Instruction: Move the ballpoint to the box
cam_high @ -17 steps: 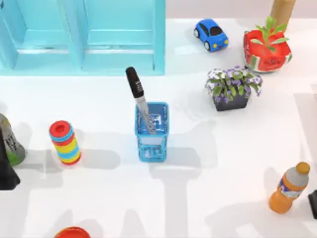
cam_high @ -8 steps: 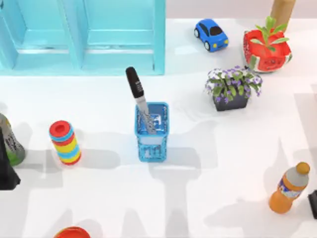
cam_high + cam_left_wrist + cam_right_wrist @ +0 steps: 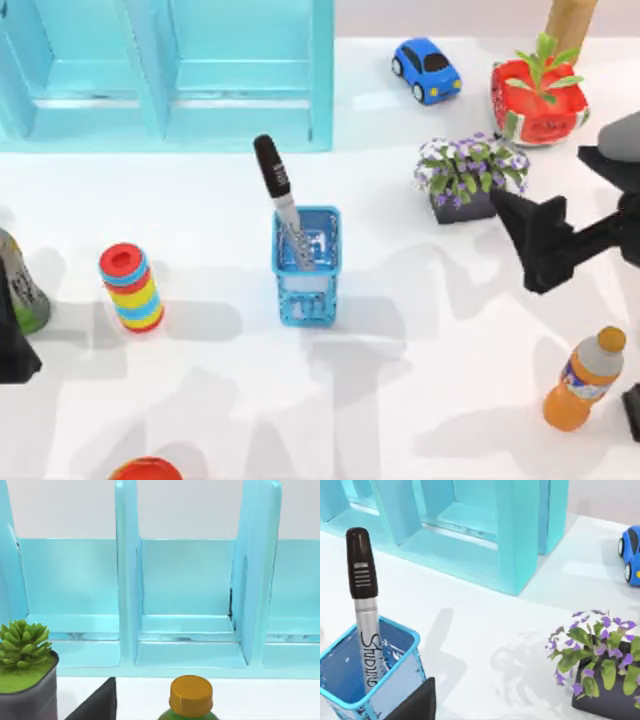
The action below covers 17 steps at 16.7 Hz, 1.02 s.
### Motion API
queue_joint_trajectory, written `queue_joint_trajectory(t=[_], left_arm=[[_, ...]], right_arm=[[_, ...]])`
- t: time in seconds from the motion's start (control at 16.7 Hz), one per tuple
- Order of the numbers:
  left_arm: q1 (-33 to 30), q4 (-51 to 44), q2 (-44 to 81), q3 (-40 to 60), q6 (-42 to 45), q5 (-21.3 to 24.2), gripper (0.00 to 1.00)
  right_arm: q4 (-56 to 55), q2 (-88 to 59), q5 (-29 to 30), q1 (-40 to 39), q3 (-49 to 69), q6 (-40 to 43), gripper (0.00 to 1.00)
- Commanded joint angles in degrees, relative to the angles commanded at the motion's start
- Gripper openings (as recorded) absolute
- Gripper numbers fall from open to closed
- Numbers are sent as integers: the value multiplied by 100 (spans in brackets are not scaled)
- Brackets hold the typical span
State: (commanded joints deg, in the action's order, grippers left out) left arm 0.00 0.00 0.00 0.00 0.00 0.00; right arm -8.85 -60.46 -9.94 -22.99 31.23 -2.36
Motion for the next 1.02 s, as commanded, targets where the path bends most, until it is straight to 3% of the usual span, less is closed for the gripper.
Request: queue_joint_trajectory(t=[0.48,1.02], left_arm=[[0,0,0,0,0,0,100],[0,0,0,0,0,0,100]], right_arm=[[-412,-3226,-486,-1138,1564,-108,100],[-498,-3615,-536,-1291,1803,-128,100]])
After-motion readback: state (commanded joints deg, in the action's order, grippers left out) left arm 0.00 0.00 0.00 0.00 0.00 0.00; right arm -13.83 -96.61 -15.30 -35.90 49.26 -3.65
